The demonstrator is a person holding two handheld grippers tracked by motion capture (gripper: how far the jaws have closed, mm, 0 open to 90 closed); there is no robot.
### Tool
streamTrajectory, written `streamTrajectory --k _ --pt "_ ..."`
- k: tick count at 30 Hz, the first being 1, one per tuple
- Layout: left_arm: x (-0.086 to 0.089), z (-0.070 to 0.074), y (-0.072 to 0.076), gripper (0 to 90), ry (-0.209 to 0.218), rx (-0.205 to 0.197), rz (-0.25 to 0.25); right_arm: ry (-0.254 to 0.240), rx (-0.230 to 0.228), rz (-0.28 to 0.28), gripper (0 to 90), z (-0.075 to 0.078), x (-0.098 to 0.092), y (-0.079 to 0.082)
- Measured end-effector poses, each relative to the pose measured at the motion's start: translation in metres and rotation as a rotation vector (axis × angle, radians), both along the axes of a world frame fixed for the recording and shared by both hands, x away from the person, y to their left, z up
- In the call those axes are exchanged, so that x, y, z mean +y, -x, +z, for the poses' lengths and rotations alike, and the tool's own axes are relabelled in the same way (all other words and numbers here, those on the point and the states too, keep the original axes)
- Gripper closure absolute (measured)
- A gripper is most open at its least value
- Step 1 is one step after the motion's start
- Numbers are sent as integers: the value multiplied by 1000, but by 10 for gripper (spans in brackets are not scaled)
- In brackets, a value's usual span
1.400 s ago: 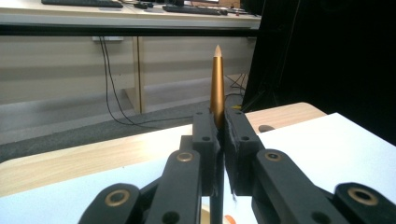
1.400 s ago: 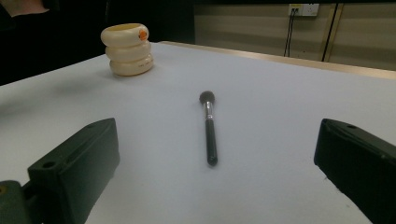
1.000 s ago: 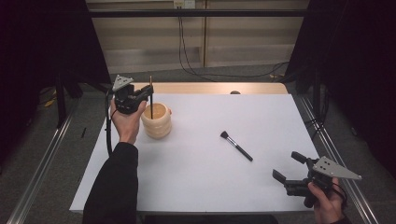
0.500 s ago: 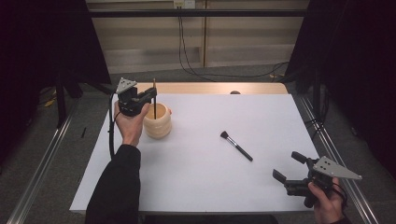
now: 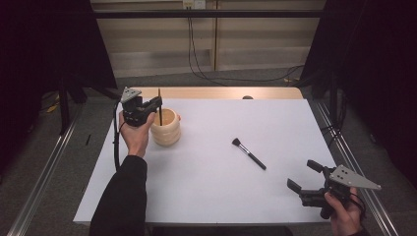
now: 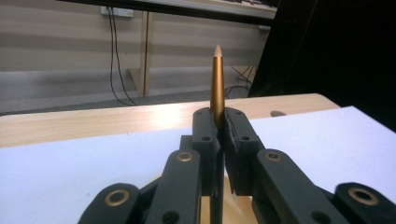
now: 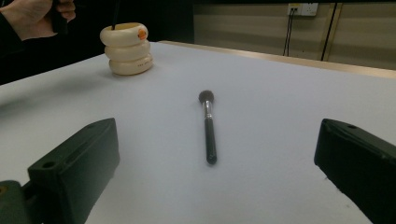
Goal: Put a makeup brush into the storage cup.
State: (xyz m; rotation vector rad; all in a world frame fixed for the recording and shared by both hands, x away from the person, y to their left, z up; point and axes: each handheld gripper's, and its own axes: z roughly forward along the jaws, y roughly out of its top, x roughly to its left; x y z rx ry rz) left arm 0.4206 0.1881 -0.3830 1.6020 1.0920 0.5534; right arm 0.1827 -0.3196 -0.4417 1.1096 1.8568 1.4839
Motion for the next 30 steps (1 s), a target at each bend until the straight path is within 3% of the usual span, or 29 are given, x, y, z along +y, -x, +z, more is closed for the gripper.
streamTrajectory --k 12,16,20,26,30 --pt "-4 -11 -2 834 -54 34 -2 2 0 2 0 0 -1 0" --pt "-5 -14 -3 827 -50 46 -11 4 -3 1 0 0 -1 0" --pt "-7 -16 -3 817 -82 37 -28 3 0 -2 0 0 -1 1" --pt "-5 -18 -3 809 -85 42 -26 5 -2 0 0 0 -1 1" --pt "-5 -18 -3 750 -83 20 -28 3 -1 -3 0 0 -1 1"
